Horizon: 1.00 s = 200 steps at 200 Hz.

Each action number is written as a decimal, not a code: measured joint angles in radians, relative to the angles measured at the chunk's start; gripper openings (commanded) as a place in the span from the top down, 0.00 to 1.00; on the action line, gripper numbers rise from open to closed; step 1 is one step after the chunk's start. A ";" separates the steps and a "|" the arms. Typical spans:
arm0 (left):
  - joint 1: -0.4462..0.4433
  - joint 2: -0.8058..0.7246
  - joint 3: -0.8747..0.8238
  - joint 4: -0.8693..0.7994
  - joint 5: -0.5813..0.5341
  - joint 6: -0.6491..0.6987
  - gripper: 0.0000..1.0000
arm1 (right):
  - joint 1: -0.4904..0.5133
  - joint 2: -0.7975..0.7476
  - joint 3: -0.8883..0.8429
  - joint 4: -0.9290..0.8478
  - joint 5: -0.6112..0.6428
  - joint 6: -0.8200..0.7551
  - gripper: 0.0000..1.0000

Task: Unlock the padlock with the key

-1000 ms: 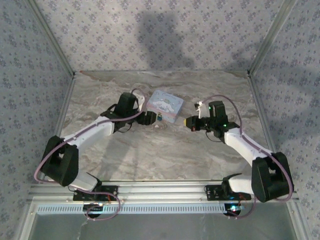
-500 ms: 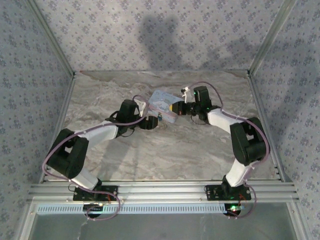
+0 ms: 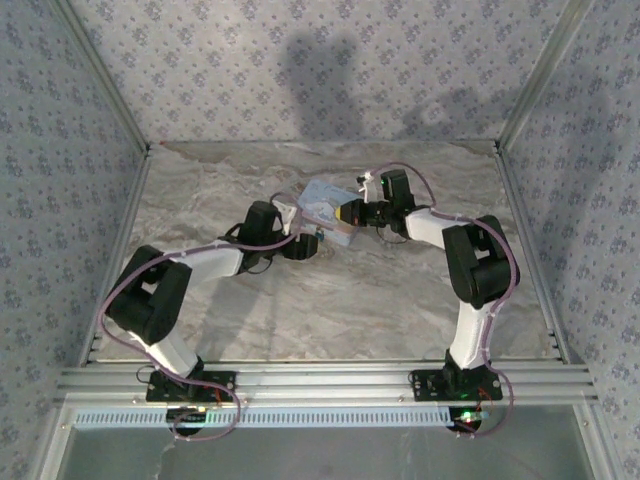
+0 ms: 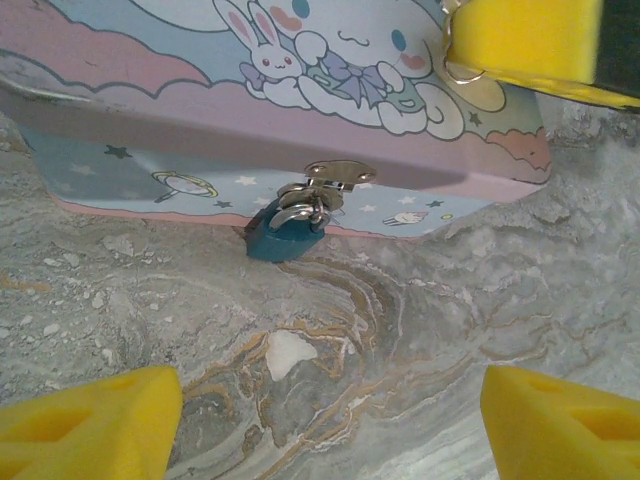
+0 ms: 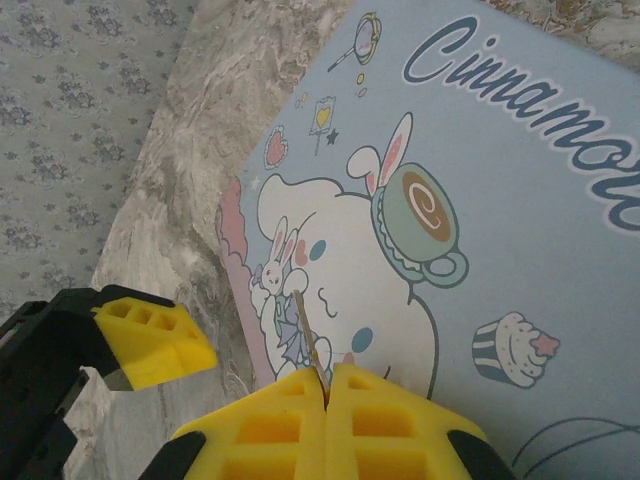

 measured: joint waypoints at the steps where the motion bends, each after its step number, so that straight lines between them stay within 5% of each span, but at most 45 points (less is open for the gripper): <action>1: 0.000 0.001 0.000 0.002 0.000 0.000 0.24 | 0.000 0.000 0.000 0.000 0.000 0.000 1.00; 200: -0.021 0.255 0.130 0.117 -0.060 0.066 0.29 | -0.002 0.001 -0.029 0.056 -0.011 -0.019 1.00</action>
